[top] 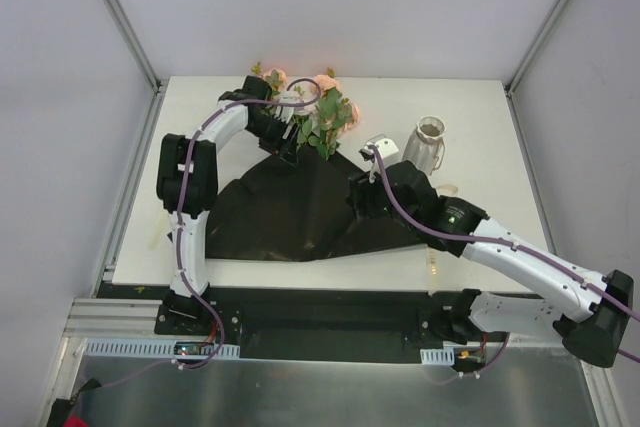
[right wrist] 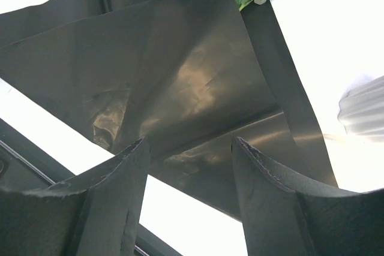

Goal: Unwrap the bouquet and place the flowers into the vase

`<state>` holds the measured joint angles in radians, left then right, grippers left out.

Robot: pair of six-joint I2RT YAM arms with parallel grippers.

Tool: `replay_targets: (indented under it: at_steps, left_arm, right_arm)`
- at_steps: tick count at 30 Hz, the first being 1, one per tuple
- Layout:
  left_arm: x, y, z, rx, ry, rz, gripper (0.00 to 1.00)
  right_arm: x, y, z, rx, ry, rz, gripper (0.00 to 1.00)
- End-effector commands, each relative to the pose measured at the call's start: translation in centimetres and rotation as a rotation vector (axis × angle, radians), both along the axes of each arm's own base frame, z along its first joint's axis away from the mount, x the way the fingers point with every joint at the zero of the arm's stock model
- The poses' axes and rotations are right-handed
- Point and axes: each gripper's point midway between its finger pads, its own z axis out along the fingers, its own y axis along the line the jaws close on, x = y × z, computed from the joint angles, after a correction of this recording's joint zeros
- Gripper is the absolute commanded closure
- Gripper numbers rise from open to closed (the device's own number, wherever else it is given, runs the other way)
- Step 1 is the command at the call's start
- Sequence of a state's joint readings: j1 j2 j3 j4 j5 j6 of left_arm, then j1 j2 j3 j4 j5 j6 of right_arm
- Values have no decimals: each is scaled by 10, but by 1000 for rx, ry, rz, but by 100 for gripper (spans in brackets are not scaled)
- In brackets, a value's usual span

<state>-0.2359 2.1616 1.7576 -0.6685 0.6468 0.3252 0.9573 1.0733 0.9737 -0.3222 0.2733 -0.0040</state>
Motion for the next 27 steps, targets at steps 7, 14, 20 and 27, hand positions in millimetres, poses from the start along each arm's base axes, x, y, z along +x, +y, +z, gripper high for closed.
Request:
replay_targets:
  at_steps: [7, 14, 20, 27]
  left_arm:
    - [-9, -11, -4, 37, 61, 0, 33]
    - [-12, -9, -9, 52, 121, 51, 10]
    - [-14, -7, -13, 32, 161, 74, 8]
    - [-28, -11, -16, 3, 195, 40, 35]
  right_arm:
    - [3, 7, 24, 86, -59, 6, 41]
    - [0, 4, 25, 99, -65, 8, 41]
    - [0, 5, 26, 106, -69, 11, 41]
    - [0, 7, 30, 118, -73, 16, 42]
